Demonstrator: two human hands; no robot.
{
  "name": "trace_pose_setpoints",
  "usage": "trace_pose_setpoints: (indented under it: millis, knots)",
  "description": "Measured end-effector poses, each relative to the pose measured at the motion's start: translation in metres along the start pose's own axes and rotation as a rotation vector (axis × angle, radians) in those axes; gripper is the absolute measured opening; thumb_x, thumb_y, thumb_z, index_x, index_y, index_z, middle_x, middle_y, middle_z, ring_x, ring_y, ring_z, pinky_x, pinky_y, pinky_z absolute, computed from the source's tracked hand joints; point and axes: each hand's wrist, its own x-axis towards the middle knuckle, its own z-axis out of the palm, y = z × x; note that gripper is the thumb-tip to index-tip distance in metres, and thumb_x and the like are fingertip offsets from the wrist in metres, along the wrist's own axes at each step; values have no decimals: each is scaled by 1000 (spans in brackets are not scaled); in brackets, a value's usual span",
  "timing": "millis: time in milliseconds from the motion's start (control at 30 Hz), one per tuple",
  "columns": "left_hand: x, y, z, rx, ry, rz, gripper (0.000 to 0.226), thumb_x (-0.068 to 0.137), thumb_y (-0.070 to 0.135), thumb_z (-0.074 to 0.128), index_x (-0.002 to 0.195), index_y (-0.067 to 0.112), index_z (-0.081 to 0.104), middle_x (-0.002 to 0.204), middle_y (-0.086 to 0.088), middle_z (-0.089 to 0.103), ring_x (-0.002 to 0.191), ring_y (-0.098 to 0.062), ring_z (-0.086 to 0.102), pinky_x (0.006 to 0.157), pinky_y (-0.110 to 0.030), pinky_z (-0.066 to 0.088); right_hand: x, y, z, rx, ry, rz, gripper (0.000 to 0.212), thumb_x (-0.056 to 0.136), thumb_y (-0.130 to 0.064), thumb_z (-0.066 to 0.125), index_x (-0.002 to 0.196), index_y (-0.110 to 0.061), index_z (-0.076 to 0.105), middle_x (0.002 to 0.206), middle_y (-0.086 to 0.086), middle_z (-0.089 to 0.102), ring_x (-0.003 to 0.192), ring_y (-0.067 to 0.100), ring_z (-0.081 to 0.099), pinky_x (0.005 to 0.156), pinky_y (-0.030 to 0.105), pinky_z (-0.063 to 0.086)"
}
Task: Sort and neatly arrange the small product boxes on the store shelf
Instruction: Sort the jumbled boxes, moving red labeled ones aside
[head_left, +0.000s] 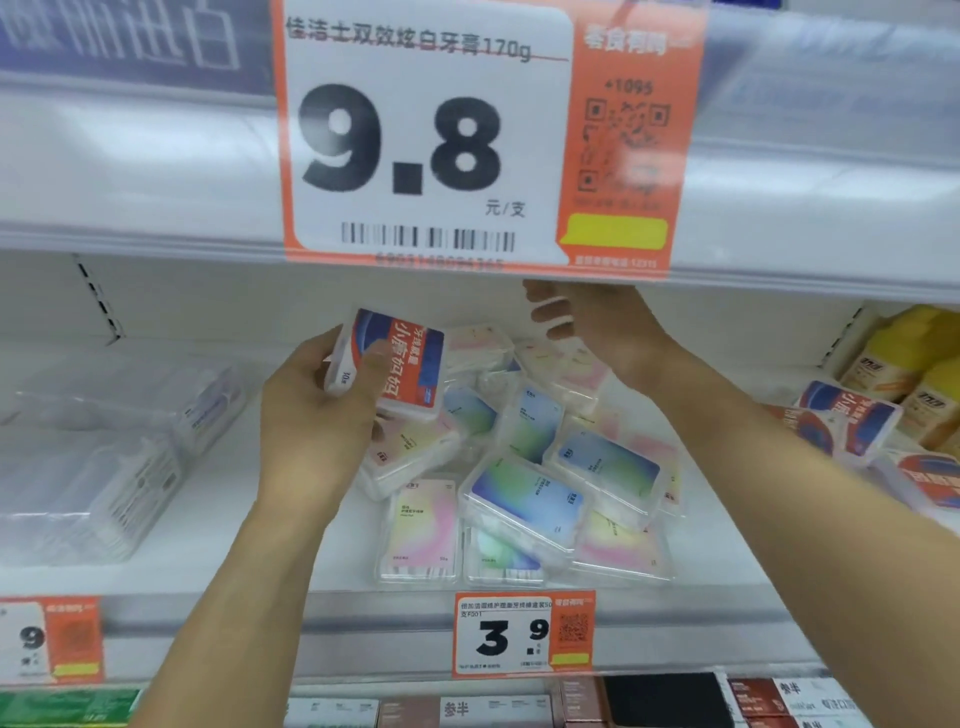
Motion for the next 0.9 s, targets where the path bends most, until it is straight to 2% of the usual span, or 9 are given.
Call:
trace_pose_setpoints:
  millis: [67,167,267,367,433,533,700,833,900]
  knots:
    - [-10,8,14,-49,-105,-57,30,84,28,73,113,19,66,83,-2,72,42,-11,57,42,-21,48,-49,-8,-8,279,-97,44,25,99,-30,53,114,-13,63,104,8,71,83,26,70,76,41,57]
    - [-34,19,46,-117,-268,-86,33,78,28,78,108,20,66,87,-1,75,59,-12,69,53,-25,56,-114,1,-13,181,-126,17,32,93,-20,66,123,-22,55,104,2,71,78,27,71,59,39,60]
    - [-59,19,78,88,-404,129,27,90,43,62,107,23,66,95,9,73,83,-3,69,71,-20,50,-147,21,-32,295,95,50,36,89,-8,69,121,-16,54,96,10,70,65,35,66,42,35,48]
    - [-79,10,100,542,-450,426,57,86,61,45,131,27,54,127,4,58,117,-14,52,96,-29,40,-154,40,-70,417,369,129,31,90,-15,68,117,-15,51,91,14,68,55,27,64,41,33,47]
    - [-89,6,112,813,-489,559,65,80,66,38,133,32,52,134,1,51,126,-22,43,106,-40,35,-152,59,-98,330,555,122,29,91,-22,68,114,-22,49,96,11,67,57,26,68,46,34,55]
    - [-96,-2,124,1036,-612,563,64,76,66,32,128,35,53,133,2,49,126,-24,42,102,-45,36,-152,85,-135,109,785,85,33,83,-44,71,106,-38,48,108,4,64,87,36,71,67,47,61]
    - [-97,-9,129,1062,-564,613,52,75,49,52,123,30,58,122,-1,57,112,-28,54,84,-44,48,-153,121,-186,26,931,271,70,71,-83,56,116,-30,47,117,3,65,103,32,67,92,57,52]
    - [-97,-12,130,1041,-531,653,48,77,45,63,122,31,59,124,0,58,114,-27,55,87,-45,48,-167,129,-194,-252,869,418,72,83,-58,63,133,-10,45,141,19,42,123,38,50,103,46,43]
    - [-98,-13,129,1032,-539,648,49,77,44,67,124,32,58,126,1,58,116,-27,54,92,-47,46,-171,132,-192,-332,825,395,69,80,-53,65,133,-13,47,142,21,36,133,39,38,105,45,38]
